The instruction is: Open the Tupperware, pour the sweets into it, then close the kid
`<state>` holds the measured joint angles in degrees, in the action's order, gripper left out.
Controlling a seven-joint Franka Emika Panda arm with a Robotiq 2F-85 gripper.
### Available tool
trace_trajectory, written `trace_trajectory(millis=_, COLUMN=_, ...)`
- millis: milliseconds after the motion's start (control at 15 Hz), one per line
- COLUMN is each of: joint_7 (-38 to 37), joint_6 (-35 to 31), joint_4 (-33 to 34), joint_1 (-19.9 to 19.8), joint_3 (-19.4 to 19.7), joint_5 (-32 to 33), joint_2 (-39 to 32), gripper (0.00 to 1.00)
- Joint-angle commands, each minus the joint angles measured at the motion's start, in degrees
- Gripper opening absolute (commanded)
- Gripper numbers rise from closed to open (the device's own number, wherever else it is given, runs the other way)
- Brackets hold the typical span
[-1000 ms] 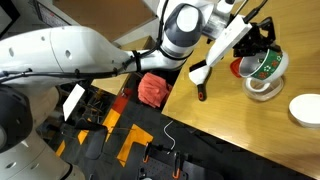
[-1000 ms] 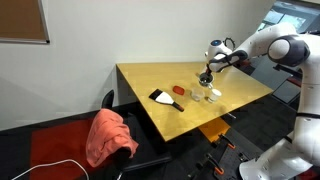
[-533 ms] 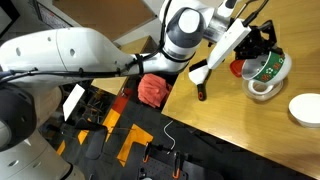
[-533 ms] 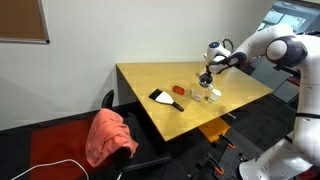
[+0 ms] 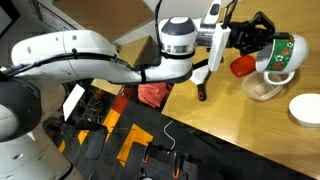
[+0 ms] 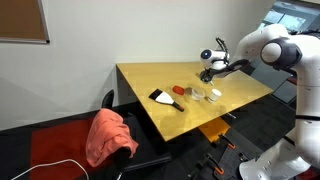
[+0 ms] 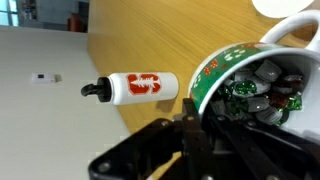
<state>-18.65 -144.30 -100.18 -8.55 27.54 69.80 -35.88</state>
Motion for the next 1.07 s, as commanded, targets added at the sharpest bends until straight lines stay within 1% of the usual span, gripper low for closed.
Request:
trace_trajectory(millis=0, joint_7=-11.78, joint_6=5.5, joint_4=-0.71, joint_1=2.23, joint_3=-0.26, joint_5=14.17, joint_2=0.76, gripper=0.02)
trace_trajectory(millis=200, joint_7=-19.59, joint_6=11.4, joint_4=-2.88, joint_1=1.17, joint_3=-3.85, joint_5=24.0, joint_2=1.19, gripper=0.02)
trace_trajectory(millis=400, joint_7=-25.09, joint_6=17.39, joint_4=-5.76, joint_1=-0.16, joint_3=-7.75, joint_5=29.7, joint_2=1.65, gripper=0.02)
trace_trajectory(millis=733, joint_7=-32.0, joint_6=25.16, joint_4=-9.5, joint_1=-1.88, joint_3=-12.54, joint_5=34.43, joint_2=1.18, gripper=0.02)
trace_trajectory(millis=933, joint_7=-33.05, joint_6=27.23, joint_4=-10.52, joint_1=-3.19, joint_3=-14.24, joint_5=35.07, joint_2=0.67, gripper=0.02)
trace_trajectory(millis=1000, joint_7=-31.68, joint_6=25.21, joint_4=-9.4, joint_1=-4.38, joint_3=-15.6, joint_5=33.6, joint_2=-0.52, gripper=0.1)
